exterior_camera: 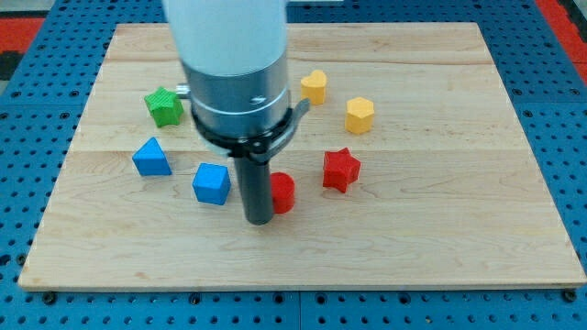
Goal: Move the red blocks diagonal to the to each other
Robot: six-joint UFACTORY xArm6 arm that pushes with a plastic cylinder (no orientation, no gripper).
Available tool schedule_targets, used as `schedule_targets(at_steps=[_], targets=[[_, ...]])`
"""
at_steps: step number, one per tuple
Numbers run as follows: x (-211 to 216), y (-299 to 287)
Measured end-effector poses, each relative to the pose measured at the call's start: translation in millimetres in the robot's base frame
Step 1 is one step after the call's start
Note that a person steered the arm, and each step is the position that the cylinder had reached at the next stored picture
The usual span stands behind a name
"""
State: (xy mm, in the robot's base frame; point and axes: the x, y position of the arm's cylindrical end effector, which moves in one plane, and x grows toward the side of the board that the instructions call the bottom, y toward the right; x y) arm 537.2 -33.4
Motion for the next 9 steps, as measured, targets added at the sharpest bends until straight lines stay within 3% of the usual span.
schedule_targets(at_steps=[1, 2, 5, 7, 8, 9], targets=[[-2.8, 10.5], [1.0, 66.9], [-22.9, 71.3], [-52.4, 113.9], [-35.9, 133.6], [9.8, 158.2]])
